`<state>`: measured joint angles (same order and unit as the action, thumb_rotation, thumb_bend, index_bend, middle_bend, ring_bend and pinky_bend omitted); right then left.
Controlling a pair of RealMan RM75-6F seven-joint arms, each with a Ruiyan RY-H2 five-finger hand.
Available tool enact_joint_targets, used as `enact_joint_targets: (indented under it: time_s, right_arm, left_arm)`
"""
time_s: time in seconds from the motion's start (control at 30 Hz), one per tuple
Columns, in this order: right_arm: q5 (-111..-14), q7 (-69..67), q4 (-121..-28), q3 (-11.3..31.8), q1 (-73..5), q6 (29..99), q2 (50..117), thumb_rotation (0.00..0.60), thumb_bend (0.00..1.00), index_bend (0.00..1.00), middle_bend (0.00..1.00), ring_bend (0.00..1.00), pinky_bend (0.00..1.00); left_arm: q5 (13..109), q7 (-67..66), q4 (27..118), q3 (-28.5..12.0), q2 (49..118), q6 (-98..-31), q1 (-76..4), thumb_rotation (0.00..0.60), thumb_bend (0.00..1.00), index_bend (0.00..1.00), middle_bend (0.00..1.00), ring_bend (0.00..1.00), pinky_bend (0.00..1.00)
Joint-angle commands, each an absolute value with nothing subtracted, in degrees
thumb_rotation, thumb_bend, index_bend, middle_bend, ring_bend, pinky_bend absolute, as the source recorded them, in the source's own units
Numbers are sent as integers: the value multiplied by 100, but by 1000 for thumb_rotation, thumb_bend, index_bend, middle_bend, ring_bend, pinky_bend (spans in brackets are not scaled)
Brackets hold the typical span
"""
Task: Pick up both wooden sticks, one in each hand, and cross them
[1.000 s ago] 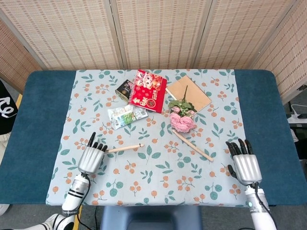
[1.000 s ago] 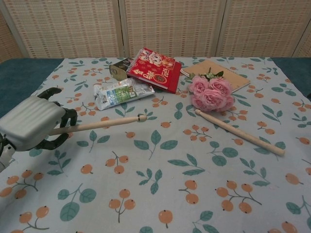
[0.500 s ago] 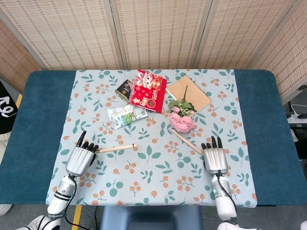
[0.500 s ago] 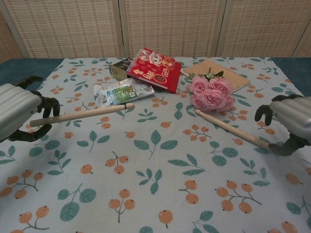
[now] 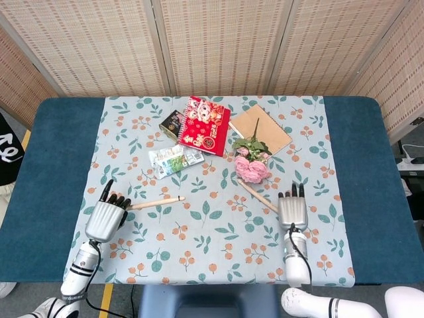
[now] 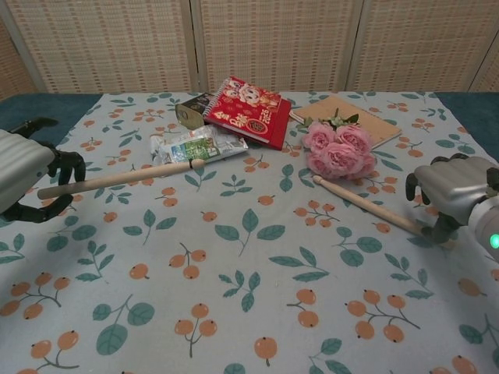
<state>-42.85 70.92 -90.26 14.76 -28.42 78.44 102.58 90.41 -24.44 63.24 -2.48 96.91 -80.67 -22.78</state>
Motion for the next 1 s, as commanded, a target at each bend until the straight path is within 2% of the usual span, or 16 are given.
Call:
enact_joint_targets:
  time_s: [0.03,0.57,0.73,1.0]
  right_arm:
    - [-4261,7014,-8945,1425,-2924,7792,10307,600,292,335,334,68,0]
    - [-3978,7094,-8691,1247,-3227,7903,10554,600,292,391,374,121,0]
    - [-3937,7150,-8640,1210,-3297,7987,10600,600,292,486,442,204,0]
    - [-3838,7164,-8540,1143,-3341,8032,10636,600,292,554,499,255,0]
  left_arm:
    - [9041,-2467,6308,-254,9707,-8057,-2285,600,523,823,852,459,93]
    - [8986,-2385,6214,-307,9709,-8039,-2281,600,524,823,852,463,93]
    - [8970,-2378,6186,-314,9706,-8012,-2288,600,523,823,852,463,93]
    - [8966,-2365,6170,-321,9690,-8036,-2278,600,523,823,852,463,93]
